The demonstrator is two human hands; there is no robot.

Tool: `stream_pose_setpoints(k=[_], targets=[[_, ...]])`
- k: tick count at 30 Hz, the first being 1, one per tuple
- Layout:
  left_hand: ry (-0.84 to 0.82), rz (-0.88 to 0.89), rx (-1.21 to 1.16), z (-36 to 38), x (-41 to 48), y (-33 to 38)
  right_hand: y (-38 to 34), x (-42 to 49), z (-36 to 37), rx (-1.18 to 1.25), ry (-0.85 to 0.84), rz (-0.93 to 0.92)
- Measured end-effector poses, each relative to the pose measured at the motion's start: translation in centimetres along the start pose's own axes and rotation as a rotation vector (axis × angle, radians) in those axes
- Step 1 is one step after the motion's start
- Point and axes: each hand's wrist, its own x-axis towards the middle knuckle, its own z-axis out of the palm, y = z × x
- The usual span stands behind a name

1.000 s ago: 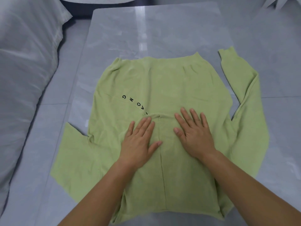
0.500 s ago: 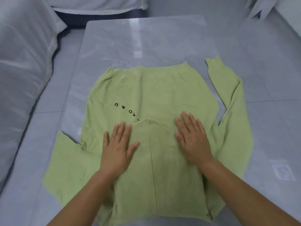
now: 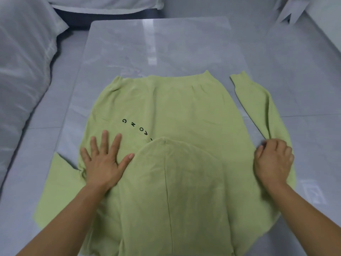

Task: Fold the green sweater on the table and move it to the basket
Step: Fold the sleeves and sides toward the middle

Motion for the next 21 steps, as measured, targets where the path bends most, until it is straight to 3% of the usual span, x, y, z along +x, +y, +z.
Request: stream_pose_setpoints(k=[3,6,8,9,12,14,17,19,21], targets=[[-0.017,-0.074,-0.018,-0.5,0.1,0.0,0.8,0.0,-0.7,0.001,0.015,0.096],[-0.008,0.068,-0.033,-0.8,-0.4,0.7,-1.3,-1.1,-0.4,0.07,-0.058,-0.241],[-0.045,0.117,0.035,-0.5,-0.6,1.1,-2.6,-2.2,0.4,-0.016,-0.184,-0.479],[-0.073,0.107,0.063,-0.3,-0.4,1.3,-2.8,-2.5,0.7,-0.073,-0.24,-0.514],[-0.136,0.07,0.01,-1.4,-0.3,1.6,-2.8,-2.1,0.5,-0.114,-0.356,-0.468],[-0.021,0.104,-0.126,-2.4,-1.3,2.8,-2.6,-1.6,-0.5,-0.011,-0.373,-0.453],[0.108,0.406,-0.128,-2.0,-5.9,7.1,-0.8,-0.4,-3.7,0.24,-0.125,-0.245],[0.02,0.564,-0.076,0.2,-9.0,9.8,2.4,1.0,-5.1,0.315,0.038,0.079],[-0.057,0.572,0.005,2.2,-10.2,11.2,6.1,2.7,-5.7,0.405,0.009,0.468]])
